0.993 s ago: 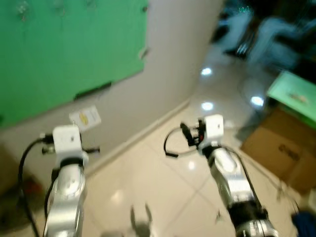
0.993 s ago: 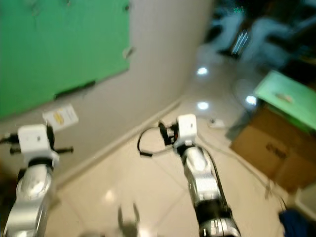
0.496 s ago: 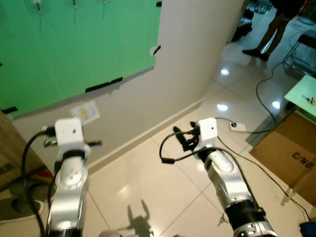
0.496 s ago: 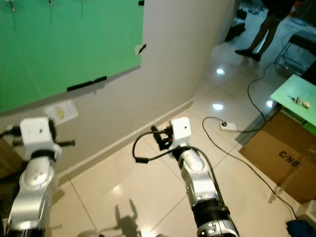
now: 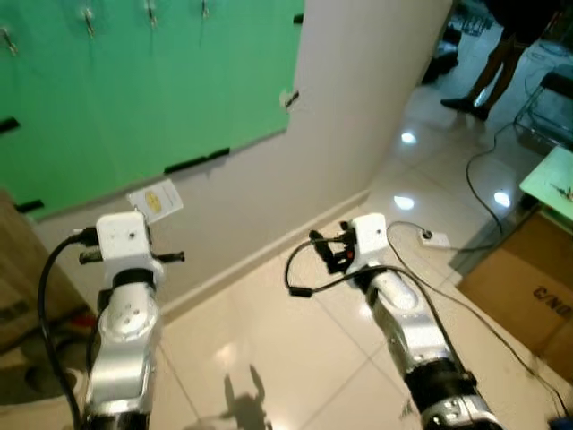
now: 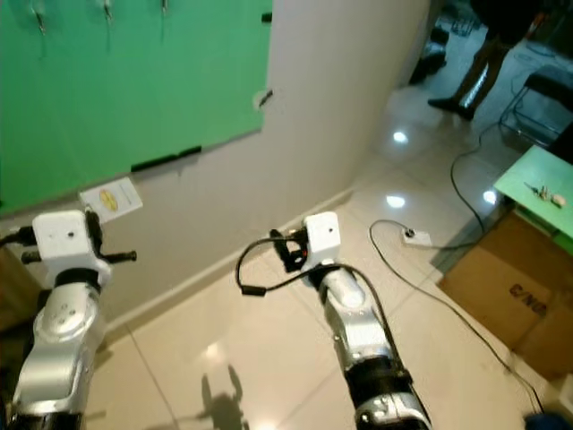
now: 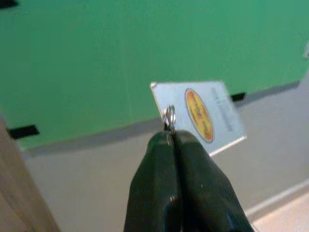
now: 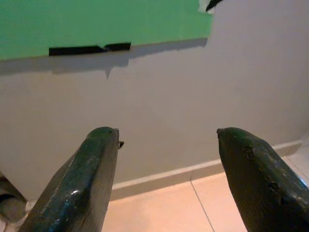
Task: Hang keys on a hook
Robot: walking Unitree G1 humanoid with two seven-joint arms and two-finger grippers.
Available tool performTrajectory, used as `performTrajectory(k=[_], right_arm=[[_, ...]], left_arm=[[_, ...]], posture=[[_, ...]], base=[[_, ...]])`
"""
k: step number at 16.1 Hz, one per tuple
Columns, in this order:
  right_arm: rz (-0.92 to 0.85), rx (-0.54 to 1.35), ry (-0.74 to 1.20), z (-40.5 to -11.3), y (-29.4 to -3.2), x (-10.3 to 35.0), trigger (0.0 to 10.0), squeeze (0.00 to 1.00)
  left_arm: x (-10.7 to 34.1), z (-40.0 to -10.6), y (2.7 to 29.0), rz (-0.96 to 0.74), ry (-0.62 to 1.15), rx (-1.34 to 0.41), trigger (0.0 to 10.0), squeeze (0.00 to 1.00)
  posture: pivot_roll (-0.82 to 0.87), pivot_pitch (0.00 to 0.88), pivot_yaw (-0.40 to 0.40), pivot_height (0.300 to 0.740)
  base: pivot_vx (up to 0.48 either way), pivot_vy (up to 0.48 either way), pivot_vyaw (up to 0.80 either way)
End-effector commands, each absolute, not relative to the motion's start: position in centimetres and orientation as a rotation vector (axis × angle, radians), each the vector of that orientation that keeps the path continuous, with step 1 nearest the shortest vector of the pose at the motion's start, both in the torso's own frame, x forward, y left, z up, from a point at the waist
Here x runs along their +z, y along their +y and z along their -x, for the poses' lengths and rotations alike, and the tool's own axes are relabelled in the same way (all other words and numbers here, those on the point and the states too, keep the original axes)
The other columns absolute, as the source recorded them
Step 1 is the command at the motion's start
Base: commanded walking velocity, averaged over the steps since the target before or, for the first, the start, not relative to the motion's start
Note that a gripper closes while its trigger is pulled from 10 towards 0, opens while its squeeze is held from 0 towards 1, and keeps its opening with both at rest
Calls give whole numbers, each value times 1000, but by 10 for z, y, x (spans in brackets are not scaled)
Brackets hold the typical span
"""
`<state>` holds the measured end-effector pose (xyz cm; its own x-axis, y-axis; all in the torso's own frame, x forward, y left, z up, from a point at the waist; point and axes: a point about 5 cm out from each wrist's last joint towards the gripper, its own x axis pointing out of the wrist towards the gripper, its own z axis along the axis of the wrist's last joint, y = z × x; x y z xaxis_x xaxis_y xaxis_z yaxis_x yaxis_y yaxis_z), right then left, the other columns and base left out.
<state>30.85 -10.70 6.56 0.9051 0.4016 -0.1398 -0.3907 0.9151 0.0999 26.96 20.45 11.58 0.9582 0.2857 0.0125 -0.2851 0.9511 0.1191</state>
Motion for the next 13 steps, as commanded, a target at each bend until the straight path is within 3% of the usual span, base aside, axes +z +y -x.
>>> performTrajectory(k=[1, 6, 13], right_arm=[[-74, 412, 134, -311, -108, 70, 10000, 278], [-69, 411, 131, -313, -110, 71, 10000, 365], [-76, 477, 167, -317, -99, 67, 10000, 459]], left_arm=[[109, -269, 209, -133, 51, 328, 10000, 0], [106, -267, 216, -87, 67, 365, 10000, 0], [110, -256, 212, -158, 65, 426, 10000, 0]], posture=[[81, 16, -115, 740], [83, 1, -127, 740], [139, 0, -158, 740]], base=[[0, 0, 594], [0, 0, 561], [0, -477, 512]])
